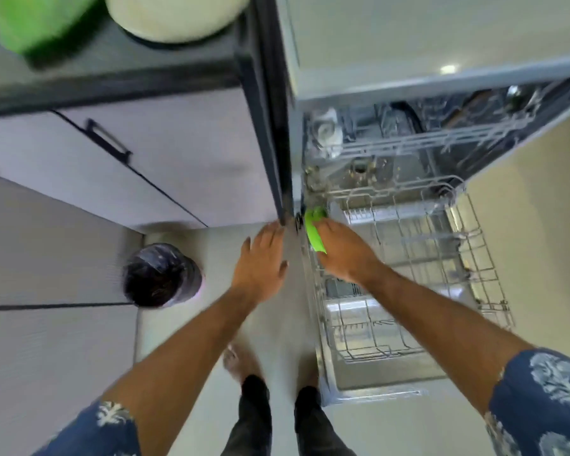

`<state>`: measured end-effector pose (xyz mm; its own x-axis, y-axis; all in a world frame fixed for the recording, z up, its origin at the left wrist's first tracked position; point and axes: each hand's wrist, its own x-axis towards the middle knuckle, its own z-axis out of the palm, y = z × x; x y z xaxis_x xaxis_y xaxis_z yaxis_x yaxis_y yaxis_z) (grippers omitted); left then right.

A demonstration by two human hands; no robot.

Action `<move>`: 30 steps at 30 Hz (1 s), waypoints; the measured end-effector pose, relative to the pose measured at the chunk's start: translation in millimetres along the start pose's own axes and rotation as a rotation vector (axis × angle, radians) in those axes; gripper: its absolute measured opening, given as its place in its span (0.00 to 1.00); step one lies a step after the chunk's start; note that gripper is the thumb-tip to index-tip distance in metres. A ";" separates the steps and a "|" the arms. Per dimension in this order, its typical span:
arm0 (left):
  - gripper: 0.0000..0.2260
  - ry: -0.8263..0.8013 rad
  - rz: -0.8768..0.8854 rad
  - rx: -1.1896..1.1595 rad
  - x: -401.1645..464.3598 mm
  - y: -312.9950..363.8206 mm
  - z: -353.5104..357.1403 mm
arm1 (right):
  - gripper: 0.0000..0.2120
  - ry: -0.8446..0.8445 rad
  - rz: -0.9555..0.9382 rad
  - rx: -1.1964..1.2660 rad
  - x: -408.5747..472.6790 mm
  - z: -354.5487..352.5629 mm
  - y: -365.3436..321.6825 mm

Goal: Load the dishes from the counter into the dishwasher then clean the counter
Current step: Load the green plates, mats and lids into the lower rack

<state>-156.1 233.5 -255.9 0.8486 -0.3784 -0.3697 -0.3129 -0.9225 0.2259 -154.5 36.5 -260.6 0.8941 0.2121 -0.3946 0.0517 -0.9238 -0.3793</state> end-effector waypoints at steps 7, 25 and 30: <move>0.31 0.110 -0.131 0.112 -148.2 -32.7 -121.7 | 0.35 -0.002 -0.259 -0.192 -68.1 -82.7 -149.9; 0.31 0.485 -0.970 0.015 -674.1 -271.9 -145.8 | 0.34 0.159 -1.126 -0.399 -204.9 -0.9 -640.4; 0.28 0.519 -1.229 -0.069 -803.8 -318.1 -101.2 | 0.30 0.044 -1.339 -0.429 -254.0 64.6 -761.4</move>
<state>-695.6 838.8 60.6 0.6298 0.7766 0.0154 0.7755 -0.6297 0.0458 -449.7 706.7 74.3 0.0727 0.9936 0.0869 0.9859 -0.0585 -0.1571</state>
